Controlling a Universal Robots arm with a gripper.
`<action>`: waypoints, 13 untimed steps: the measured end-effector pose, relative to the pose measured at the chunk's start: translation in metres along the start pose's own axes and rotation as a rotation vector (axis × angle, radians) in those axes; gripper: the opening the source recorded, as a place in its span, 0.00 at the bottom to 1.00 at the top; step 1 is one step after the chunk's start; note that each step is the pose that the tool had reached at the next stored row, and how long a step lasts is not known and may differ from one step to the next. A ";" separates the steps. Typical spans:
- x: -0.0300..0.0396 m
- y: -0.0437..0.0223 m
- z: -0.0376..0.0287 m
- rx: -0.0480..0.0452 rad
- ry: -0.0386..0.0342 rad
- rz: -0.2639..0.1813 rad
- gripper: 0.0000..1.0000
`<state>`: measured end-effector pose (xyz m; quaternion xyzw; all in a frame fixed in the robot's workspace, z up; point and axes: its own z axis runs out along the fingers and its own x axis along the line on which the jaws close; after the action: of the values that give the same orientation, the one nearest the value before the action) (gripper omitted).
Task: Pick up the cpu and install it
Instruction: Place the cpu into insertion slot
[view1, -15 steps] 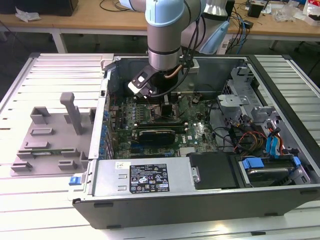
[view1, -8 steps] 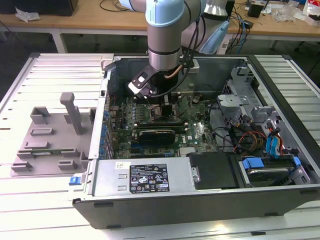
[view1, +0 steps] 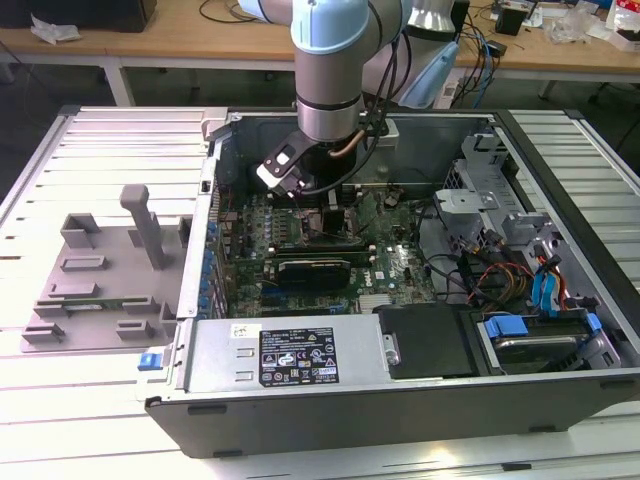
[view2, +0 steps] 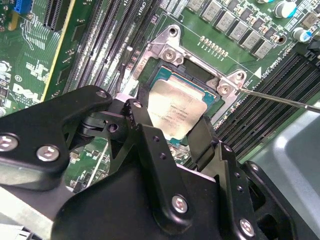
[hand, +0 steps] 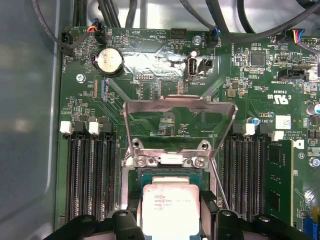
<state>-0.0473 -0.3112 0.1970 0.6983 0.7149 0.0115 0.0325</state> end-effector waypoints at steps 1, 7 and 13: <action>0.0000 0.0001 0.0000 0.0000 0.0000 0.000 0.55; -0.0009 0.0008 0.0003 -0.0001 -0.0001 0.000 0.55; -0.0008 0.0007 0.0014 0.0000 0.0011 0.000 0.55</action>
<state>-0.0465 -0.3121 0.1957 0.6984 0.7149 0.0119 0.0322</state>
